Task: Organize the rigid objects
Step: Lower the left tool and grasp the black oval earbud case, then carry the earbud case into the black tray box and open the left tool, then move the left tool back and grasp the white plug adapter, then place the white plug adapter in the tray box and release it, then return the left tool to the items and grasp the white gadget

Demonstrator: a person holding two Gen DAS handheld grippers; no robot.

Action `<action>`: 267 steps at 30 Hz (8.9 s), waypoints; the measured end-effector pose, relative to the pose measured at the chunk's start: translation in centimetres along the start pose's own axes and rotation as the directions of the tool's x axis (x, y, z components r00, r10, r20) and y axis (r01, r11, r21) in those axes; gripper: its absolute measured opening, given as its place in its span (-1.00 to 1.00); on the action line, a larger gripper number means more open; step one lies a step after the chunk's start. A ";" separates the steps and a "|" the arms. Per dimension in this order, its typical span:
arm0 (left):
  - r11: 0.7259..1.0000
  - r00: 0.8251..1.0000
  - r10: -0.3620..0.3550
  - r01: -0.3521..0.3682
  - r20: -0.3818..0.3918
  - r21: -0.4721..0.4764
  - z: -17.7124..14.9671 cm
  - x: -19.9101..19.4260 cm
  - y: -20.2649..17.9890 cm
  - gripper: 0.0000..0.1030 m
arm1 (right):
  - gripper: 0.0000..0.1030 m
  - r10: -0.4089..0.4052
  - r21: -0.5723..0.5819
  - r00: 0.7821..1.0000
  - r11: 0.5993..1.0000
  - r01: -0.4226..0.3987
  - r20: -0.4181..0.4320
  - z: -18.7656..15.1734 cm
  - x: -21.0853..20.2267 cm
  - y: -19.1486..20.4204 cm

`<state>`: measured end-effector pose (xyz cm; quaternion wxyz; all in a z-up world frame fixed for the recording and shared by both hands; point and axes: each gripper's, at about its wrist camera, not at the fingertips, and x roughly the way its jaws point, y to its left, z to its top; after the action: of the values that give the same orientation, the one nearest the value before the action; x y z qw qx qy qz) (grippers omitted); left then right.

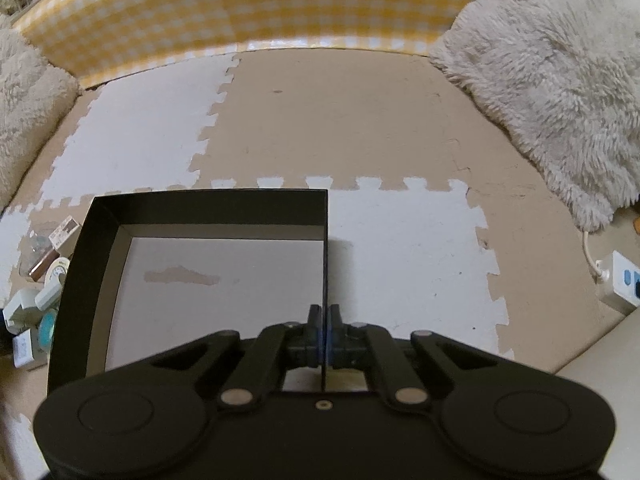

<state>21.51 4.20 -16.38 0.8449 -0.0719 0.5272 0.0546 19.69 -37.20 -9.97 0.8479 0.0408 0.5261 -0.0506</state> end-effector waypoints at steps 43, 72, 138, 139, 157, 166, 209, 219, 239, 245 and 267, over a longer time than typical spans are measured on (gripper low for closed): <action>0.821 0.859 -0.512 0.482 0.021 0.305 -4.6 -8.9 -17.0 0.57 | -0.95 -0.019 0.030 1.000 0.999 0.018 0.017 0.8 0.0 0.4; 0.834 0.897 -0.440 0.424 -0.038 0.353 -6.0 -8.6 -18.2 0.94 | -0.94 -0.022 0.019 1.000 1.000 0.022 0.011 0.8 0.0 0.6; 0.981 0.982 -0.187 0.185 -0.037 -0.063 -3.0 -2.4 -5.7 -0.05 | -0.96 -0.012 0.012 1.000 1.000 0.012 0.006 0.0 -0.2 0.5; 0.981 0.982 -0.186 0.184 -0.035 -0.060 -3.0 -2.5 -5.7 -0.05 | -0.96 -0.011 0.012 1.000 1.000 0.011 0.007 0.0 -0.2 0.5; 0.942 0.944 -0.324 0.328 0.068 -0.065 -2.9 -6.9 -6.5 -0.06 | -0.96 0.003 0.031 1.000 1.000 -0.003 0.002 0.0 -0.1 0.2; 0.876 0.870 -0.483 0.481 0.098 0.042 -2.9 -10.6 -10.1 -0.06 | -0.96 -0.002 0.026 1.000 1.000 0.002 0.002 0.0 -0.1 0.3; 0.834 0.891 -0.450 0.440 -0.051 0.333 -6.1 -8.6 -18.2 0.23 | -0.95 -0.024 0.000 1.000 1.000 0.024 -0.015 0.0 0.1 0.8; 0.817 0.886 -0.461 0.447 -0.053 0.363 -6.8 -9.6 -18.7 0.64 | -0.95 -0.018 0.006 1.000 1.000 0.018 -0.015 0.0 0.1 0.6; 0.869 0.896 -0.433 0.386 0.098 0.309 -4.0 -11.5 -15.4 1.00 | -0.96 0.023 0.040 1.000 0.999 -0.022 -0.003 -0.4 -0.6 -0.2; 0.904 0.907 -0.395 0.356 0.146 0.238 -2.3 -11.2 -13.0 1.00 | -0.95 0.051 0.087 0.999 0.995 -0.050 -0.008 -0.5 -0.6 -0.9; 0.959 0.955 -0.239 0.204 0.176 0.196 -0.9 -5.5 -8.3 0.73 | -0.95 0.050 0.068 0.999 0.996 -0.049 -0.008 -0.7 -0.7 -0.8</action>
<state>19.68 -4.20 -11.33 0.8970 -0.0503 0.4317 -0.0806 18.62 -37.87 -9.68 0.8445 0.0828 0.5270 -0.0473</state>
